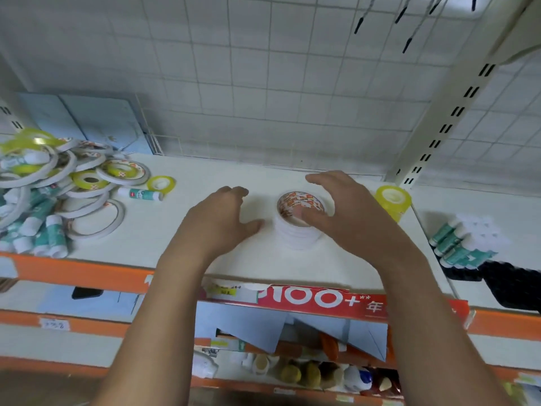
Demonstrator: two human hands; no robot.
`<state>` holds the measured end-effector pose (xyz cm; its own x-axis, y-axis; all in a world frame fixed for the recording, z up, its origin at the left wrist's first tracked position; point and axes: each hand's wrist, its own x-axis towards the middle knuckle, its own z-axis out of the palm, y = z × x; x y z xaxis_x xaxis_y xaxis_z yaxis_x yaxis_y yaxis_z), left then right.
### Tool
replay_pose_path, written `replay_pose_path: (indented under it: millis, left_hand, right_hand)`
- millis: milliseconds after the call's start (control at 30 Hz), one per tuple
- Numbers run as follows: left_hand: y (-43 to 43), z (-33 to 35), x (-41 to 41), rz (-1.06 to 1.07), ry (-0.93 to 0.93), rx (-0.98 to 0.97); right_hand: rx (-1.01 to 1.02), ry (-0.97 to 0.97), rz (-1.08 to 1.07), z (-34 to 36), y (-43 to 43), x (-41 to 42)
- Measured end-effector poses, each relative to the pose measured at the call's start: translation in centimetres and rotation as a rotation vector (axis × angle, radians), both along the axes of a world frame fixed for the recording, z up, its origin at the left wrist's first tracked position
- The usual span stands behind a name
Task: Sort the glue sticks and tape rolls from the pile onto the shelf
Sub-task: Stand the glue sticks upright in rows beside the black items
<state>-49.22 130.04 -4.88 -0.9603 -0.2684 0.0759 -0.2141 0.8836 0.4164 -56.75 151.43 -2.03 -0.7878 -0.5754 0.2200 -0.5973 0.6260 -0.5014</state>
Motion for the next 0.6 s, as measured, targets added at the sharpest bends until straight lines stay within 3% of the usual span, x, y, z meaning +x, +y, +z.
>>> replay_pose_path:
  millis: [300, 600]
  left_hand:
    - [-6.4, 0.5, 7.9, 0.232, 0.1, -0.154]
    - [-12.6, 0.2, 15.2, 0.406, 0.063, -0.198]
  right_hand:
    - [-0.001, 0.014, 0.305, -1.4, -13.5, 4.1]
    - [-0.017, -0.021, 0.467, -3.3, -23.5, 8.7]
